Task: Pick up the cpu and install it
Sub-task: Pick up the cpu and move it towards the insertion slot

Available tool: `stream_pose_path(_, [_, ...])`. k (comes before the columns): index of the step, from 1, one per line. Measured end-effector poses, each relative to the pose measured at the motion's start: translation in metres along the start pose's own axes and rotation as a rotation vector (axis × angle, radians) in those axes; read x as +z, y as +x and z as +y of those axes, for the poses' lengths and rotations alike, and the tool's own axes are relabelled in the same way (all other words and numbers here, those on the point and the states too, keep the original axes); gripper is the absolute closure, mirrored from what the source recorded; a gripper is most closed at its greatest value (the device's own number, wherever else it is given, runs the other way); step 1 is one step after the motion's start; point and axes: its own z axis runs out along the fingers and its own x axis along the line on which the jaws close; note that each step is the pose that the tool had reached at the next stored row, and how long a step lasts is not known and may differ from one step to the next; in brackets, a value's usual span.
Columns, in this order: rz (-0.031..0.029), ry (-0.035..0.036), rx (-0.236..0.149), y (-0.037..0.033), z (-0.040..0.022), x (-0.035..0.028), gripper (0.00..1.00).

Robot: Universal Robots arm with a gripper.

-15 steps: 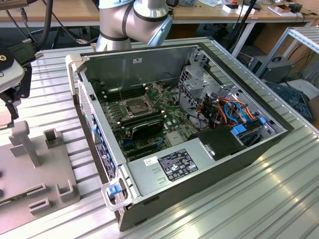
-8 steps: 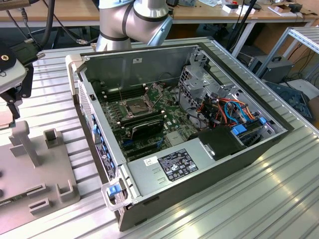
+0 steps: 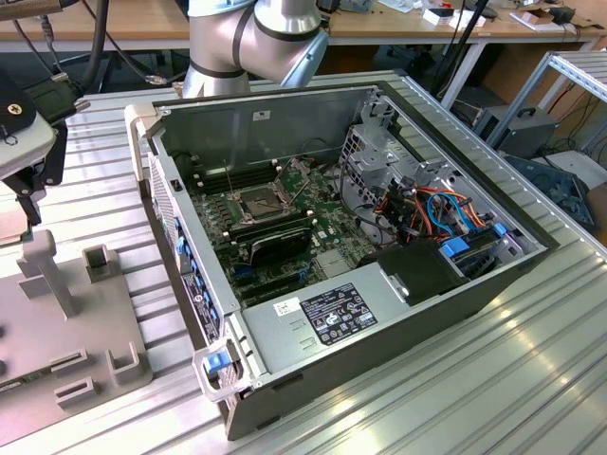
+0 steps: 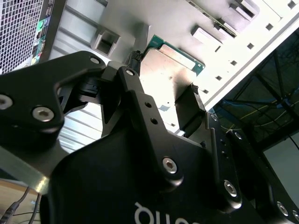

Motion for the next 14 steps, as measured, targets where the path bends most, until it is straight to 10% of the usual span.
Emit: stream_pose_path(14, [0.0000,0.0000,0.000,-0.0197,-0.0006,-0.0003,0.45])
